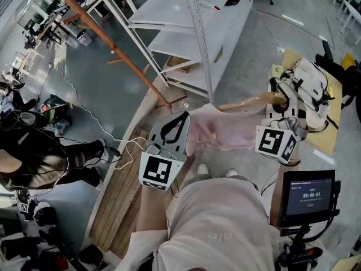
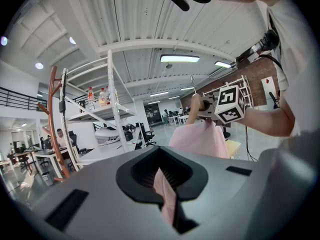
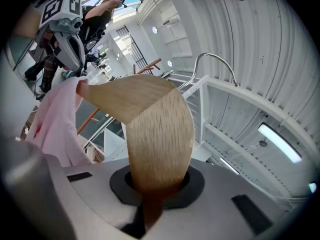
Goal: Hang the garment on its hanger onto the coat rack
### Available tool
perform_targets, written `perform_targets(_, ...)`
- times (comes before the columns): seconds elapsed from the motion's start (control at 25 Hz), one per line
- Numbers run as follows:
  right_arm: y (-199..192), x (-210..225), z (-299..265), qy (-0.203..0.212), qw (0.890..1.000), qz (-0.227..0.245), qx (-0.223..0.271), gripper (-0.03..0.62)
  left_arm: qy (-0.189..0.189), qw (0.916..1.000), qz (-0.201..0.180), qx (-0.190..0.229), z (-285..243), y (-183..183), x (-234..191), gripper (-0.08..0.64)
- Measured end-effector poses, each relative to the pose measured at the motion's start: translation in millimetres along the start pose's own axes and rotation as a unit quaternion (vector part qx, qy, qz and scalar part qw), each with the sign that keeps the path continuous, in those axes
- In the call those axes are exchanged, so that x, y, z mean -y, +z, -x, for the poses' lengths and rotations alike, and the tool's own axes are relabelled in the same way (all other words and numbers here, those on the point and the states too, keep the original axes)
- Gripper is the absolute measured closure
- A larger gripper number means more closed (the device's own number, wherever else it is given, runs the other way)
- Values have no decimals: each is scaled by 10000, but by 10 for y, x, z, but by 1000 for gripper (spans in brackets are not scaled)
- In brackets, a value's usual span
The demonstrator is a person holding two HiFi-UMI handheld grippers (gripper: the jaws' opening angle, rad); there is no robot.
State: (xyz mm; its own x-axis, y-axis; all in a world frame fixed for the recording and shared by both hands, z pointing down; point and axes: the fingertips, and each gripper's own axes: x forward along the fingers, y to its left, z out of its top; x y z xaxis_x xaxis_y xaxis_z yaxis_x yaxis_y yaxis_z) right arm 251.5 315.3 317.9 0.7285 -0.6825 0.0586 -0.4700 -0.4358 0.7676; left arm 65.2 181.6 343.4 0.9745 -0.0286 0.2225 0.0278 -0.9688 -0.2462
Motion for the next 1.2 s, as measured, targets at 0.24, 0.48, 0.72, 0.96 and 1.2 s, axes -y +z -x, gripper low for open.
perform_targets(0.24, 344, -236, -73, 344, 9990, 30, 288, 566, 332, 9993, 74, -135, 269, -141, -76, 565)
perform_targets(0.48, 795, -546, -222, 790, 9932, 108, 846, 566, 900, 9952, 179, -333, 634, -280, -222, 565)
perform_targets(0.72, 1481, -1107, -477, 1254, 9828, 168, 1347, 566, 1428, 9879, 350, -500, 1101, -574, -692, 565)
perform_targets(0.96, 2143, -1608, -592, 1672, 9675, 186, 1886, 566, 2126, 9741, 574, -504, 1613, -745, -1070, 565)
perform_targets(1.2, 2877, -2088, -618, 1992, 9518, 283, 2313, 566, 2675, 9598, 760, -386, 2173, -917, -1502, 565)
